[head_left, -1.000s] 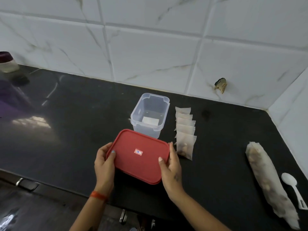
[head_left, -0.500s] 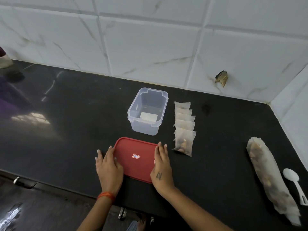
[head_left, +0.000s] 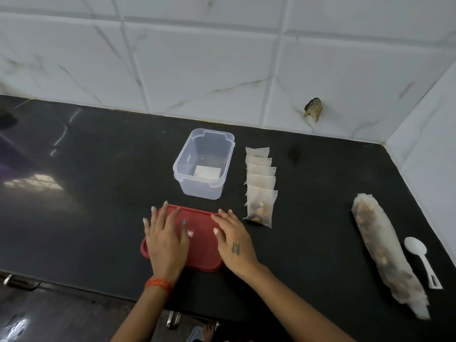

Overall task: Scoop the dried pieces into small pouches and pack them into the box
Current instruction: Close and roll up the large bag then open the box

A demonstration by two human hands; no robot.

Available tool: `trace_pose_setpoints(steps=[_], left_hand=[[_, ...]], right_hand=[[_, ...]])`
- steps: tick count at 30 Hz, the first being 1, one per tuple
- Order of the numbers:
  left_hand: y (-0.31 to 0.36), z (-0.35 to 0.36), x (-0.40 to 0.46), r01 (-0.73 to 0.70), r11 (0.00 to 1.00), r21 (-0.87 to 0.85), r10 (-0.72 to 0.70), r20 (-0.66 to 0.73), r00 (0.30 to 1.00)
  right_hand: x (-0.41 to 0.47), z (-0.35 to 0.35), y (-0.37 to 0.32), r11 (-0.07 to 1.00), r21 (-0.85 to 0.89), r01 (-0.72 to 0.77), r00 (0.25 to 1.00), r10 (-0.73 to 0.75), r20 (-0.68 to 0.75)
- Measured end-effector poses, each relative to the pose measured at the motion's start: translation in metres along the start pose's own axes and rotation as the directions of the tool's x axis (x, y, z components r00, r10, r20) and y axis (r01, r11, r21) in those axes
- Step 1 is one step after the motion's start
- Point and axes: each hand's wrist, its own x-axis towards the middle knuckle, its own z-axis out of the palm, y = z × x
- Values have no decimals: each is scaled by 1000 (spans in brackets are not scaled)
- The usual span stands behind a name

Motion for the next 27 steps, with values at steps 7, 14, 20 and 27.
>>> trace_pose_setpoints(steps=[7, 14, 20, 27], left_hand=[[85, 8, -6, -182, 924, -337, 215, 65, 974], [179, 47, -41, -164, 773, -613, 400, 270, 876], [236, 97, -75, 152, 828, -539, 351, 712, 608], [285, 129, -102, 622, 679, -390, 233, 918, 321]], right_hand=[[-2, -69, 8, 981, 194, -29, 989, 56, -135], [-40, -160, 66, 972, 195, -131, 869, 207, -448], [-88, -214, 126, 853, -7, -522, 684, 413, -601], [-104, -221, 162, 725, -119, -679, 692, 577, -433]])
